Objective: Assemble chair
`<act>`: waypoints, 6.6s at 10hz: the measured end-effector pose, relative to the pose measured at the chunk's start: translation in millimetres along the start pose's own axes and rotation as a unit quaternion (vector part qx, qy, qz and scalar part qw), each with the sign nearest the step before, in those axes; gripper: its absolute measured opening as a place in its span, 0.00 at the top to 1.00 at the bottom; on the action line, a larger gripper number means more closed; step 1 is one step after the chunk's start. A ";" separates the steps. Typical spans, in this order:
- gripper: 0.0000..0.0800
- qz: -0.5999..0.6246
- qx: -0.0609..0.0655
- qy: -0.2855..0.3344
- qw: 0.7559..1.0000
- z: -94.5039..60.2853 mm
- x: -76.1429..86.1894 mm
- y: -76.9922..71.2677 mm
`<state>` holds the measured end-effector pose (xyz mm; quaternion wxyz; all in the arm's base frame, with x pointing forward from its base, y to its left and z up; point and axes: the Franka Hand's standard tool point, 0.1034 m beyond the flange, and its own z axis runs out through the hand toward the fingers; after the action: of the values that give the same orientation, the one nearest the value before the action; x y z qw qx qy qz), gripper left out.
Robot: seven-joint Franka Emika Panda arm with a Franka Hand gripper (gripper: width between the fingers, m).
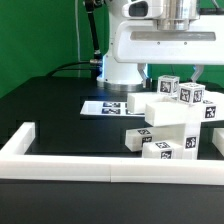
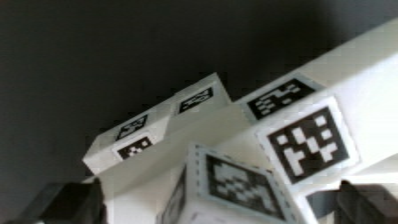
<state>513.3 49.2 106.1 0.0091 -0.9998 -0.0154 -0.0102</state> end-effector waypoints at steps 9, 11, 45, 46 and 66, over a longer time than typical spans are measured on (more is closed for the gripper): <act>0.19 -0.299 -0.009 -0.003 0.954 -0.1 0.1 0.6; 0.19 -0.355 -0.012 -0.005 0.935 -0.1 0.1 1.3; 0.19 0.108 0.004 0.001 0.994 -0.2 0.6 0.9; 0.19 0.070 0.004 0.001 0.998 -0.2 0.6 0.8; 0.66 -0.045 -0.003 0.001 0.999 -0.2 0.8 4.7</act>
Offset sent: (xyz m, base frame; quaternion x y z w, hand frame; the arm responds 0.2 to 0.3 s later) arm 0.0013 0.0045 0.0036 -0.0235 0.0064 -0.2044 0.9786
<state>514.3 44.5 106.2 0.0055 -0.9981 -0.0607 -0.0115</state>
